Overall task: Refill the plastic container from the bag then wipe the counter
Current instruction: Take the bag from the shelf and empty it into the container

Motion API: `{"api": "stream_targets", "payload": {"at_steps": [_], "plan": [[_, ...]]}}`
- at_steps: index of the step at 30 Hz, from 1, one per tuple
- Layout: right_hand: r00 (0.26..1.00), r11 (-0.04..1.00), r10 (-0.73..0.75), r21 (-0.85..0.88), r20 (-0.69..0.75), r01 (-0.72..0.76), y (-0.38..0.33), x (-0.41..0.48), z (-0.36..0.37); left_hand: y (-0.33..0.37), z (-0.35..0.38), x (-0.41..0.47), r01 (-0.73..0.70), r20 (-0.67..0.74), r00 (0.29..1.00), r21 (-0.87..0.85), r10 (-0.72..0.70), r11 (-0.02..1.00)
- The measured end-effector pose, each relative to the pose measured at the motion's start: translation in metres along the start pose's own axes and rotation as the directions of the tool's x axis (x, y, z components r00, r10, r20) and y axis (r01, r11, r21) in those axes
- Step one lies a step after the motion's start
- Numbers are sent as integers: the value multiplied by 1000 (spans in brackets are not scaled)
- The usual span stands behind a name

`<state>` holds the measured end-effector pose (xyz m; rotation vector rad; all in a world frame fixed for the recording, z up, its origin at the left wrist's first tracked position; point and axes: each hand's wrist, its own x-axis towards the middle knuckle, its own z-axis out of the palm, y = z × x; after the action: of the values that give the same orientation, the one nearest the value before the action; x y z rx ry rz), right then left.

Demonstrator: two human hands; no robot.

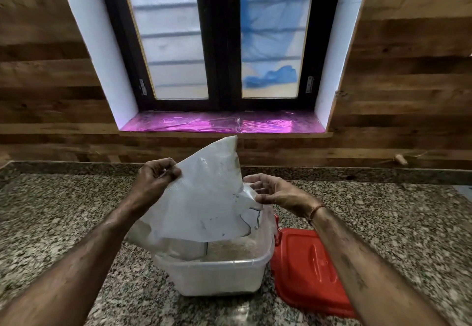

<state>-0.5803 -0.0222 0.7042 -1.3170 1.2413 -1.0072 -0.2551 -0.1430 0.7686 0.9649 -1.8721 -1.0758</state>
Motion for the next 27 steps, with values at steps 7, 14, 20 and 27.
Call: {"api": "stream_targets", "payload": {"at_steps": [7,14,20,27], "plan": [[998,993,-17,-116,-65,10,7,-6,4,-5,-4,0,16,-18,1000,-48,-17,999],[925,986,-119,-152,-361,67,20,3,18,-9,-8,-2,16,-7,1000,-88,-17,996],[872,969,-148,-245,-466,34,31,2,21,-17,-17,-1,55,-101,993,-49,-60,997],[968,993,-88,55,-235,103,20,-6,15,4,1,2,28,-65,997,-71,-33,997]]}}
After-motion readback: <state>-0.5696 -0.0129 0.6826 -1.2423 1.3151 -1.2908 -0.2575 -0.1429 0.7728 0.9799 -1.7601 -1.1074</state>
